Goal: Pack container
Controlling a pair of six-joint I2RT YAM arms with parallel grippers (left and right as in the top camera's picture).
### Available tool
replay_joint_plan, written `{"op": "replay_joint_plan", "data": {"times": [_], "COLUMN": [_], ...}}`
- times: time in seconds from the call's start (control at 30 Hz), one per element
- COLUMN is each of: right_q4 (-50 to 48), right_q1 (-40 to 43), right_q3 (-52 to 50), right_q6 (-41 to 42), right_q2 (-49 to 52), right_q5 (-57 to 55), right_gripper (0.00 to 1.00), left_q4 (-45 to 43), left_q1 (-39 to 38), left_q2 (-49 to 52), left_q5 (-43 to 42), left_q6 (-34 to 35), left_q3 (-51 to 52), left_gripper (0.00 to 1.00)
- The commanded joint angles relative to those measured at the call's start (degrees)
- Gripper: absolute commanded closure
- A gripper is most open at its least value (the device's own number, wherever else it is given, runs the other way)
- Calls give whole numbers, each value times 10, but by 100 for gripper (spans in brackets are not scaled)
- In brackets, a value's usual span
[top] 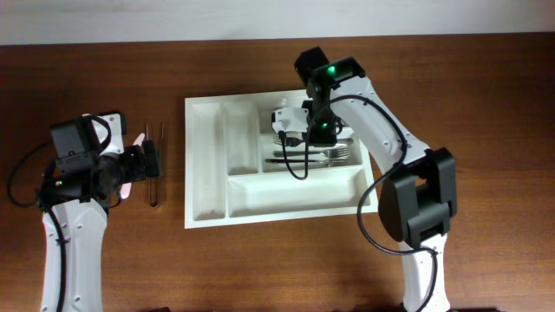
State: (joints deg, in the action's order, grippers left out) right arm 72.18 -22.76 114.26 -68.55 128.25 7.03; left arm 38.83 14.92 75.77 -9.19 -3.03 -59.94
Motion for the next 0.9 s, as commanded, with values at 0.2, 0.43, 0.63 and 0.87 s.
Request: {"op": "replay_joint_plan", "data": {"times": [0.2,0.43,0.63,0.87], "right_q4": [-24,-15,-13,6], "right_q1": [-17,0,81,261], "right_q3": [56,151,222,227], "right_q6": [185,322,579,752], "right_q2": [-34,-95,-162,-203], "right_q5": [-96,-105,-98,58], "right_gripper": [69,52,9,0], "left_q4": [1,1,0,2], "left_q1": [3,3,3,2], "left_q2": [3,3,3,3], "left_q5": [2,2,0,-63], "left_q6": [-9,-9,-9,0], "left_q3": [-13,-13,-13,-12], "left_gripper": [1,1,1,1]}}
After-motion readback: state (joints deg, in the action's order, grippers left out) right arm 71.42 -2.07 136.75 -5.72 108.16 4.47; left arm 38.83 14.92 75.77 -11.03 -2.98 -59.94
